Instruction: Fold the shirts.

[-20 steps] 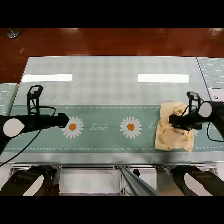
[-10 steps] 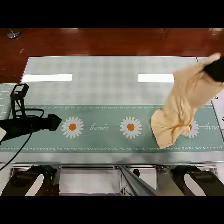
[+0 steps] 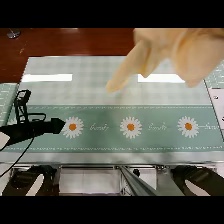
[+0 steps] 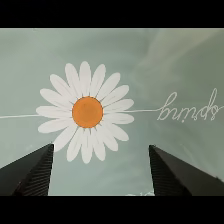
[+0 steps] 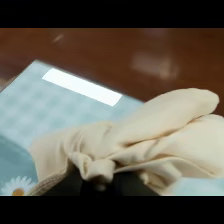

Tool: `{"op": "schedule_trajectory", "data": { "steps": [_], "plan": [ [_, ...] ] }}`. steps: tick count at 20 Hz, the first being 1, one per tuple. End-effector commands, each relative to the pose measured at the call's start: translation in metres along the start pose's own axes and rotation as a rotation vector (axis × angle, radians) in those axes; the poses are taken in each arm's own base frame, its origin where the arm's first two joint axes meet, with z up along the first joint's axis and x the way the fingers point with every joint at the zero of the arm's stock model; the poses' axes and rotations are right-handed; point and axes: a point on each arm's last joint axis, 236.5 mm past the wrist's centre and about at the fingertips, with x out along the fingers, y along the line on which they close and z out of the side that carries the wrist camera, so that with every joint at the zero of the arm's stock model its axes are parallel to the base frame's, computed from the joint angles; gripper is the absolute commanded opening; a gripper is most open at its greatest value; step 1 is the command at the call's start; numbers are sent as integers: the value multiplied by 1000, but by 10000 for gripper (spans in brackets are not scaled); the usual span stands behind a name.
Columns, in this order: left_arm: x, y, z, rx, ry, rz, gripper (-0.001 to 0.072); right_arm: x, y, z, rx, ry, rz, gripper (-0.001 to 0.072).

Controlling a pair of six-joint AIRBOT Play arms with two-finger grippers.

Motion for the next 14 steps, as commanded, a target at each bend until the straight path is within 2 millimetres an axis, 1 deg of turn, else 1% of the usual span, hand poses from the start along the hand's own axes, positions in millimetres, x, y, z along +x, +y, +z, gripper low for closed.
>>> {"op": "schedule_trajectory", "data": {
  "steps": [1, 3, 5, 6, 7, 8, 9, 10, 11, 12, 13, 14],
  "plan": [
    [0, 0, 4, -5, -20, -3, 701, 58, 48, -30, -50, 161, 133, 34],
    [0, -1, 6, -5, -26, -4, 700, 103, 65, -58, -59, 274, 171, 34],
    [0, 0, 7, -3, -34, -1, 701, 147, 79, -93, -70, 395, 195, 34],
    [0, 0, 8, -3, -37, -1, 700, 172, 83, -119, -69, 466, 200, 34],
    [0, 0, 9, -3, -39, -1, 700, 195, 84, -150, -51, 554, 196, 34],
    [0, 0, 9, -3, -39, -1, 701, 213, 85, -184, -27, 637, 195, 34],
    [0, 0, 9, -3, -39, -1, 701, 229, 91, -216, 20, 705, 222, 34],
    [0, 0, 9, -4, -40, -1, 701, 245, 103, -246, 93, 749, 271, 34],
    [0, 0, 9, -4, -41, -2, 701, 260, 113, -271, 166, 774, 307, 34],
    [1, 0, 9, -4, -39, -1, 700, 271, 121, -290, 235, 792, 331, 34],
    [1, 0, 9, -5, -36, 0, 700, 281, 126, -303, 295, 803, 347, 35],
    [2, 1, 9, -5, -36, 0, 701, 286, 135, -309, 331, 813, 381, 52]
  ]
}}
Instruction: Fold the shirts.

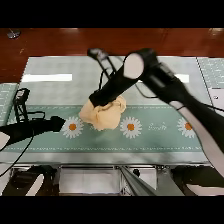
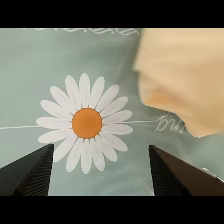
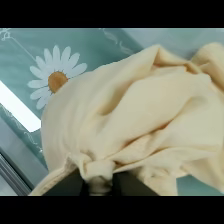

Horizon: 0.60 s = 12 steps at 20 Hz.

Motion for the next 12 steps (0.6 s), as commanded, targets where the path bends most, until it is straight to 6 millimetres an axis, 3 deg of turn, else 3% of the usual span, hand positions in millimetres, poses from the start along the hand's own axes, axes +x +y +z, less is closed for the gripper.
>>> {"op": "schedule_trajectory", "data": {
  "steps": [1, 2, 3, 5, 7, 8, 10, 12],
  "plan": [
    [2, 1, 2, -3, -2, 2, 701, 58, 19, -12, 149, 41, 192, 346],
    [2, 1, 1, -3, -1, 2, 701, 52, 21, -6, 131, 22, 229, 619],
    [2, 1, 1, -4, 2, 2, 701, 38, 14, 2, 131, 4, 245, 627],
    [2, -1, -12, -17, 60, -7, 701, -16, -29, 23, 166, -53, 225, 627],
    [1, -21, -44, -73, 202, -85, 701, -79, -107, 25, 233, -133, 91, 626],
    [-1, -36, -59, -65, 269, -156, 701, -107, -154, 11, 291, -149, -20, 626],
    [5, -46, -85, -86, 352, -216, 701, -133, -222, -35, 453, -150, -160, 625],
    [20, -57, -107, -162, 406, -295, 701, -119, -257, -86, 666, -150, -180, 624]
  ]
}}
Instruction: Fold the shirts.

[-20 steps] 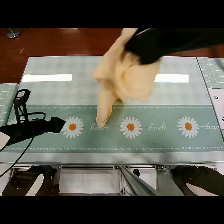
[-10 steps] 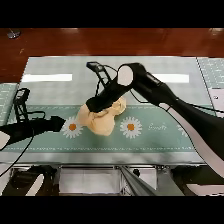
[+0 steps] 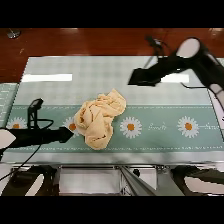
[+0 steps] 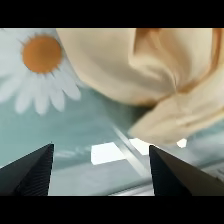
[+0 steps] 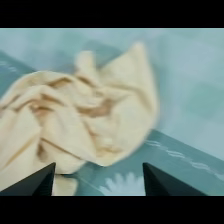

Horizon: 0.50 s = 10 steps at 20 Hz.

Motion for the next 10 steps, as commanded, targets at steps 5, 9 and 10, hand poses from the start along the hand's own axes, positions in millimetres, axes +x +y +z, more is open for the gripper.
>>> {"op": "schedule_trajectory", "data": {
  "steps": [5, 9, 10],
  "plan": [
    [55, -45, -21, -90, 7, -328, 701, 62, -95, -73, 486, -59, -10, 616],
    [79, -45, -8, -60, -36, -271, 701, 95, -56, -57, 432, -48, 92, 616],
    [86, -44, -8, -50, -26, -256, 701, 102, -50, -53, 425, -39, 98, 616]
  ]
}}
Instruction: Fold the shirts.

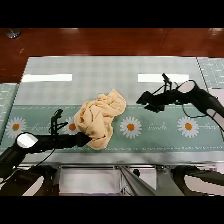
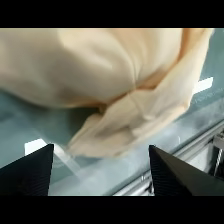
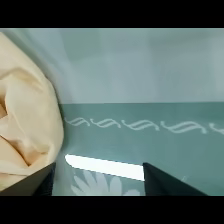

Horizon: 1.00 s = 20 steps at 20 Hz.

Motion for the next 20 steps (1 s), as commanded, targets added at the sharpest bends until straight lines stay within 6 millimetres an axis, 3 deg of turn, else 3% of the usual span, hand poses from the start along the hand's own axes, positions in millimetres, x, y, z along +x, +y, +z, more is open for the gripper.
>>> {"op": "schedule_trajectory", "data": {
  "steps": [1, 4, 5, 6, 9, 13, 14, 15, 16, 18, 20],
  "plan": [
    [22, 5, 11, 22, -30, 32, 701, 28, 22, 4, 24, 1, 55, 616],
    [38, 1, 5, 76, 51, 47, 695, 44, 44, 12, 25, 21, 79, 615],
    [40, -1, 4, 94, 71, 46, 463, 51, 49, 12, 23, 33, 80, 616],
    [41, -6, 3, 128, 95, 33, 36, 60, 54, 8, 24, 57, 79, 616],
    [31, -26, 11, 194, 118, -21, 24, 82, 60, -13, 16, 142, 68, 616],
    [11, -45, 41, 196, 61, -64, 24, 99, 81, -39, -13, 206, 81, 614],
    [6, -50, 49, 207, 44, -73, 24, 100, 86, -40, -27, 209, 85, 522],
    [1, -56, 57, 217, 25, -81, 24, 99, 91, -39, -46, 208, 94, 242],
    [-4, -62, 64, 230, 14, -89, 24, 93, 101, -37, -92, 211, 117, 35],
    [-25, -74, 87, 274, -30, -92, 23, 67, 123, -21, -184, 199, 155, 35],
    [-62, -93, 125, 317, -137, -103, 24, 17, 153, 18, -287, 90, 181, 35]
  ]
}}
